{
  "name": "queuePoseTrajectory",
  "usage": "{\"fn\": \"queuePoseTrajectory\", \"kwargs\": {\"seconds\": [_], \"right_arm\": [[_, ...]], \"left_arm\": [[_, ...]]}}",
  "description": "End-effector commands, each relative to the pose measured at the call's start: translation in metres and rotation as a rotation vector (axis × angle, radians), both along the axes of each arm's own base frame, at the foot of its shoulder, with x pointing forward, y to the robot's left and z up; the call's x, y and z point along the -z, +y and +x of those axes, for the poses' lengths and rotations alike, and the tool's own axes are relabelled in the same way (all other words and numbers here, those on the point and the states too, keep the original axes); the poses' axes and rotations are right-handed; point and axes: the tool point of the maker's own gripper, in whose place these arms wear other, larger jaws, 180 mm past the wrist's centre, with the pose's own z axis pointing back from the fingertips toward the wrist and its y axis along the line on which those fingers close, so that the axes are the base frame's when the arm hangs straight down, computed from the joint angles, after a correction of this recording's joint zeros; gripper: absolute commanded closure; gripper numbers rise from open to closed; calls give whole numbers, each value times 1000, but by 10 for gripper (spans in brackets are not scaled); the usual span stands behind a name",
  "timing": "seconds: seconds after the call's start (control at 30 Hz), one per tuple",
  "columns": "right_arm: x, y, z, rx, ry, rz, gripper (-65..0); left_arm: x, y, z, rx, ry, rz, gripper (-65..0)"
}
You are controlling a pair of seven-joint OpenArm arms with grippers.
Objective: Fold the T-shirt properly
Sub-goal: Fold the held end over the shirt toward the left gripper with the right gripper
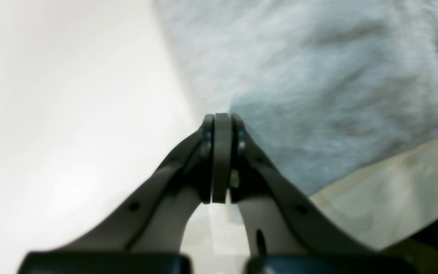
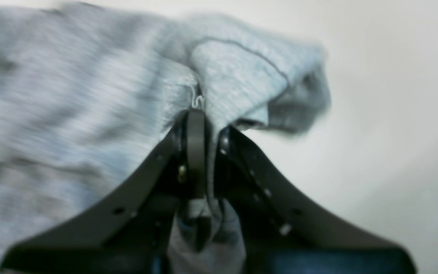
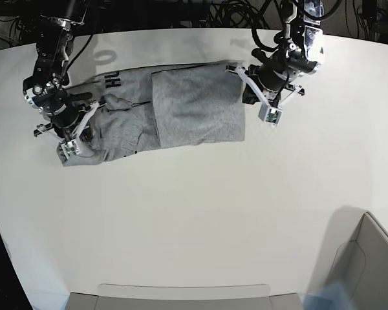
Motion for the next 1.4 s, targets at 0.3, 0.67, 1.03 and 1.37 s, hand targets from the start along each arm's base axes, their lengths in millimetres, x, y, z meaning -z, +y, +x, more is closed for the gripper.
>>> {"fn": "queuePoseTrajectory", "kwargs": {"seconds": [0.3, 0.67, 1.03, 1.37], "right_arm": [[-30, 69, -2, -84, -116, -23, 0], [-53, 164, -18, -243, -193, -115, 0], [-30, 241, -37, -409, -153, -149, 0], [12, 272, -56, -446, -75, -174, -20]], "left_arm": [[-5, 16, 2, -31, -28, 16, 0], [-5, 25, 1, -19, -27, 46, 0], [-4, 25, 1, -19, -25, 46, 0], [-4, 25, 1, -20, -25, 46, 0]]}}
